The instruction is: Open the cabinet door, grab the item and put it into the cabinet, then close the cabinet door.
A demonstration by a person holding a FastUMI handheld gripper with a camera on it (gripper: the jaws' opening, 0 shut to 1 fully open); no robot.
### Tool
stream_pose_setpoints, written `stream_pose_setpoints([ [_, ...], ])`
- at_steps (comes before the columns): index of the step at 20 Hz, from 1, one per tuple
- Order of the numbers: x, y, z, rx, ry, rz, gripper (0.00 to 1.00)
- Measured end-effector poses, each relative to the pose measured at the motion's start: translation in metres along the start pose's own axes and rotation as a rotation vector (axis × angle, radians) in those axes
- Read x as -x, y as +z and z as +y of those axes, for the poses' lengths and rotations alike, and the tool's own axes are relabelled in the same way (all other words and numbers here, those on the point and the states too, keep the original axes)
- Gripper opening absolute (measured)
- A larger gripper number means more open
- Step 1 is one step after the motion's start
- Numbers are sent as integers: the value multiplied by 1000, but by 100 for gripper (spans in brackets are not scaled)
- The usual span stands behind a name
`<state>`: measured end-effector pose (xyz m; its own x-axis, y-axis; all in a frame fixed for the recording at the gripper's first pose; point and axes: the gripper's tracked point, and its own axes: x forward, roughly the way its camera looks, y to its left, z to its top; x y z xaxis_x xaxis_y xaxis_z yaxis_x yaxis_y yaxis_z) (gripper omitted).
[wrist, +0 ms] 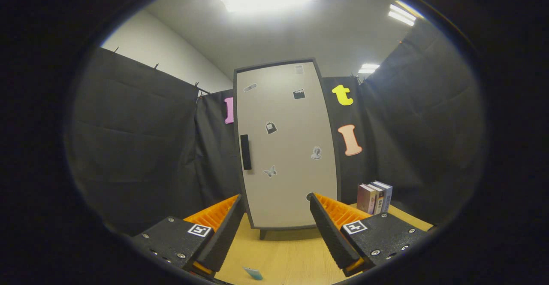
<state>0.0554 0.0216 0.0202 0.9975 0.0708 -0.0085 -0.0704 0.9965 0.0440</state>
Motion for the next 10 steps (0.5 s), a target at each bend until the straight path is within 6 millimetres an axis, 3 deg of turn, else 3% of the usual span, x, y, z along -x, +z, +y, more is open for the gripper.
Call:
stream_pose_setpoints([
  [10, -110, 34, 35, 12, 44, -16, 95],
])
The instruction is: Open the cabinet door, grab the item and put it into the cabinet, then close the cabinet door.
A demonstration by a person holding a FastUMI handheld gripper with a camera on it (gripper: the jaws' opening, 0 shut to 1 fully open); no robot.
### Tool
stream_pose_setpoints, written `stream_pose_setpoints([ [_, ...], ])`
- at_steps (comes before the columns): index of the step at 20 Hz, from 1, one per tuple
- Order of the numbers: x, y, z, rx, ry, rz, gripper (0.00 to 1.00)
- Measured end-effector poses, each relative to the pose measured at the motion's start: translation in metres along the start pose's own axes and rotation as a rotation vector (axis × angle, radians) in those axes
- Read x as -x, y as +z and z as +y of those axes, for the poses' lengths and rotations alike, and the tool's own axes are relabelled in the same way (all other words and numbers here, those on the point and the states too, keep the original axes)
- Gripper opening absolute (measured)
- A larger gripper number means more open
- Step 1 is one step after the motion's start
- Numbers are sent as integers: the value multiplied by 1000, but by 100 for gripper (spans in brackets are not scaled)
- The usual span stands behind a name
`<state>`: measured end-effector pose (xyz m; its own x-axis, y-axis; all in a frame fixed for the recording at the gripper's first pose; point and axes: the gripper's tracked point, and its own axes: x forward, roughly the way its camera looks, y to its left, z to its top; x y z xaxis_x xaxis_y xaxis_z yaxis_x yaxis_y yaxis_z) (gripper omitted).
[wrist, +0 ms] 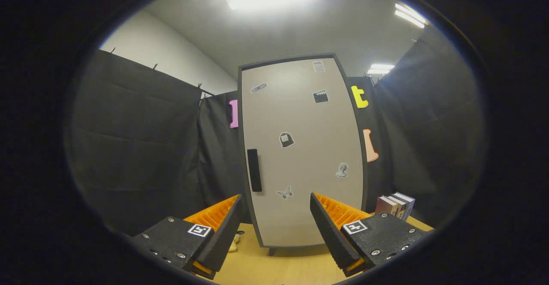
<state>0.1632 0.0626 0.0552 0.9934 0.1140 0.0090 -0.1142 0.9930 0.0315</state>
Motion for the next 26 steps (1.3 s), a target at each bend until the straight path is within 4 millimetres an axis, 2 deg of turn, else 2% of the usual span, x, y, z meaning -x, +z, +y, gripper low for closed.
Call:
stream_pose_setpoints([
  [5, -59, 13, 19, 15, 13, -32, 95],
  [9, -103, 11, 33, 33, 17, -19, 95],
  [14, -150, -3, 41, 34, 1, 14, 93],
  [20, -197, -16, 49, 102, -19, 51, 79],
  [23, -214, -24, 56, 115, -23, 79, 67],
  [26, -227, -36, 56, 126, -36, 130, 61],
])
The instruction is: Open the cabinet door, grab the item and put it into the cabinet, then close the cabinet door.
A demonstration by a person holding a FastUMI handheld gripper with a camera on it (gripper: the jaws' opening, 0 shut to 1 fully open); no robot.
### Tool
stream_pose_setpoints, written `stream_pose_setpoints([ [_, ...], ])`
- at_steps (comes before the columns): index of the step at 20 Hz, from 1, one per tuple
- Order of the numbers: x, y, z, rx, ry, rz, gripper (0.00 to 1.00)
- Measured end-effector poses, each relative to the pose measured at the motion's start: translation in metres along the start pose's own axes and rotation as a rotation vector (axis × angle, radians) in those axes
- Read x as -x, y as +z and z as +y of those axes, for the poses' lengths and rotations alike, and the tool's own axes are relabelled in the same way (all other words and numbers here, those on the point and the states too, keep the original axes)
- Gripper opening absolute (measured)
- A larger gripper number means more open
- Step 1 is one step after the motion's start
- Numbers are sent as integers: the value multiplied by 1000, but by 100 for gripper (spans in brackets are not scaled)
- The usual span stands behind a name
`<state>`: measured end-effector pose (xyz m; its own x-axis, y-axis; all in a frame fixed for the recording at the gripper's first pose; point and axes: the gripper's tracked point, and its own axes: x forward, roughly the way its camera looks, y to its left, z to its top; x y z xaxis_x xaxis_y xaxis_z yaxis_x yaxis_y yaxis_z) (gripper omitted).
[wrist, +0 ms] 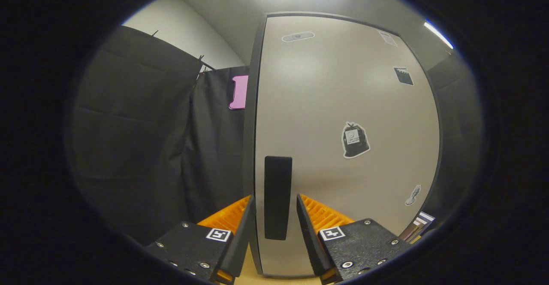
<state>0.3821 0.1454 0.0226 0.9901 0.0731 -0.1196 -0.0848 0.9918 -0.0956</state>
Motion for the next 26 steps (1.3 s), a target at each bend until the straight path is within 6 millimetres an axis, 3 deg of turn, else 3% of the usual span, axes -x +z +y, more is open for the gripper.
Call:
stream_pose_setpoints([
  [3, -7, -5, -4, -16, -25, 33, 43],
  [7, 1, -7, -2, -45, 9, 59, 25],
  [12, 33, -2, 0, -69, 110, 64, 22],
  [17, 83, -4, -4, -71, 209, 87, 22],
  [26, 138, -1, -45, -95, 295, 115, 22],
])
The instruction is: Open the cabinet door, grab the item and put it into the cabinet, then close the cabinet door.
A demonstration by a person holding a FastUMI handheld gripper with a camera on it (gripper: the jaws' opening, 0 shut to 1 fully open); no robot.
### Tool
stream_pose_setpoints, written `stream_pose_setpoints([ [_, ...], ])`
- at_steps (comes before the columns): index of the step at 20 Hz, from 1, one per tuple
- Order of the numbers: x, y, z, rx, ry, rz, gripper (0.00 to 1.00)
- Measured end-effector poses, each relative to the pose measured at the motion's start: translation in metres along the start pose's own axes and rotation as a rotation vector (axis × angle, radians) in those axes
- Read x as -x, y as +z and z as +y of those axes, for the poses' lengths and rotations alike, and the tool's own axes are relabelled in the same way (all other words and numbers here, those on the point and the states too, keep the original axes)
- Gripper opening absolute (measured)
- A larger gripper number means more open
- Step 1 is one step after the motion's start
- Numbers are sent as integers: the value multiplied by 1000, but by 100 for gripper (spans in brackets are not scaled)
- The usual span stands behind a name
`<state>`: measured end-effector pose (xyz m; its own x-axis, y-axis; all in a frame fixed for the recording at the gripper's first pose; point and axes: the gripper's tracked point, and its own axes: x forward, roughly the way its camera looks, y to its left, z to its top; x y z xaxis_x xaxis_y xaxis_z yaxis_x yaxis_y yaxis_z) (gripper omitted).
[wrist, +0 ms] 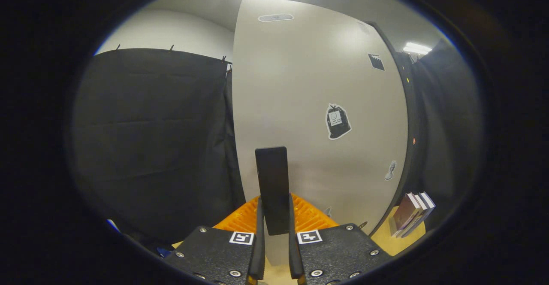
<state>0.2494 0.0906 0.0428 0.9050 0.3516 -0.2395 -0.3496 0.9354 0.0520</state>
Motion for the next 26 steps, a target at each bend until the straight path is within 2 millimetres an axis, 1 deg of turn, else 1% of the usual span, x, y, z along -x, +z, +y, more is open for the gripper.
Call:
stream_pose_setpoints([
  [6, 47, -1, -26, -78, -15, -12, 22],
  [7, 55, -3, -32, -96, -18, -8, 14],
  [9, 63, -1, -43, -128, -21, -3, 11],
  [12, 77, -1, -54, -125, -62, -8, 9],
  [16, 102, -1, -70, -25, -203, -24, 5],
  [19, 130, 6, -84, -8, -271, -34, 4],
  [21, 142, 6, -106, -8, -322, -39, 4],
  [22, 143, 2, -124, -5, -352, -41, 3],
  [24, 151, -1, -153, 9, -414, -41, 3],
  [26, 159, -2, -178, 30, -470, -34, 3],
])
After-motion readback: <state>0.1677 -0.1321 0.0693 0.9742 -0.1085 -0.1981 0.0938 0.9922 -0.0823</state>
